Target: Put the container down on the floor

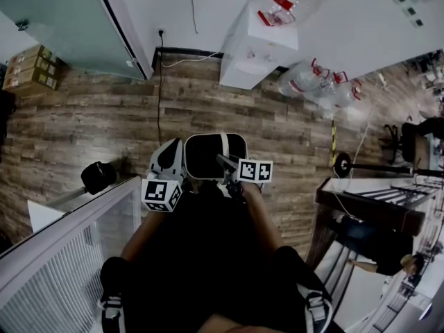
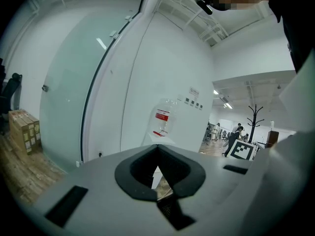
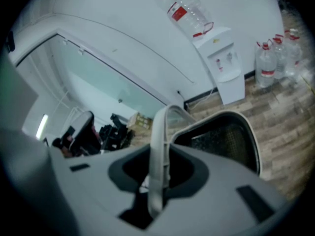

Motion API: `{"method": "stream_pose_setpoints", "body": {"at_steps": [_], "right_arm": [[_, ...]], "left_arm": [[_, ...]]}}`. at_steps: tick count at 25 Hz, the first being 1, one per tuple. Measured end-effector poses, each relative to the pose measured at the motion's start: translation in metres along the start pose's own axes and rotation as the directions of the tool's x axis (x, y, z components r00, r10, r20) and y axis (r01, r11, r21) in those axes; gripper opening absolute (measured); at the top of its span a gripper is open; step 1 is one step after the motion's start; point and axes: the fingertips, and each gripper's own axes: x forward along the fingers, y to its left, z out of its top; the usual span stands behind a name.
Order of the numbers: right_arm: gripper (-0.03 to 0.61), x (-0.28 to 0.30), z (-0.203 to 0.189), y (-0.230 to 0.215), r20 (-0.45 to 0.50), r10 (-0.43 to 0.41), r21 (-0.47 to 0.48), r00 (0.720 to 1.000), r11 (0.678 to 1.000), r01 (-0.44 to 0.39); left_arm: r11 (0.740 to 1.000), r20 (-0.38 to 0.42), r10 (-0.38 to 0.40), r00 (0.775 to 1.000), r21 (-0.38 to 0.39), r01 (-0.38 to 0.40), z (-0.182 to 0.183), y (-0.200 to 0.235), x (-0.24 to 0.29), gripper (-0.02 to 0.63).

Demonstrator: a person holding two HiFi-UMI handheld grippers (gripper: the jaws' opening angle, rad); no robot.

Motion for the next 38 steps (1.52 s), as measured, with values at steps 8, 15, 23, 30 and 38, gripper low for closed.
{"method": "stream_pose_setpoints", "body": {"at_steps": [8, 15, 23, 30, 38], "right_arm": [[0.101, 0.013, 0.006, 0.012, 0.050, -0.006, 0.025, 0.999, 1.000, 0.005], [0.101, 0.030, 0.023, 0.020, 0.096, -0.016, 0.055, 0.995, 0.998, 0.011], [0.101, 0.049, 0.050, 0.020, 0.118, 0.015, 0.079, 0.993, 0.997, -0.024], [0.100, 0.079, 0.094, 0.015, 0.080, 0.023, 0.073, 0.997, 0.997, -0.029], [0.100, 0.110, 0.168, 0.000, 0.034, 0.030, 0.052, 0.999, 0.998, -0.032]], "left_arm": [[0.999, -0.004, -0.045, 0.999, -0.008, 0.045, 0.003, 0.026, -0.006, 0.028], [0.998, -0.003, -0.065, 0.998, -0.014, 0.065, 0.006, 0.058, -0.006, 0.028], [1.000, -0.025, -0.004, 1.000, -0.015, 0.004, 0.004, 0.082, 0.009, 0.028], [0.999, -0.019, 0.035, 0.999, -0.032, -0.035, 0.017, 0.114, 0.052, 0.028], [0.997, -0.051, 0.075, 0.996, -0.031, -0.076, 0.041, 0.141, 0.145, 0.028]]}}
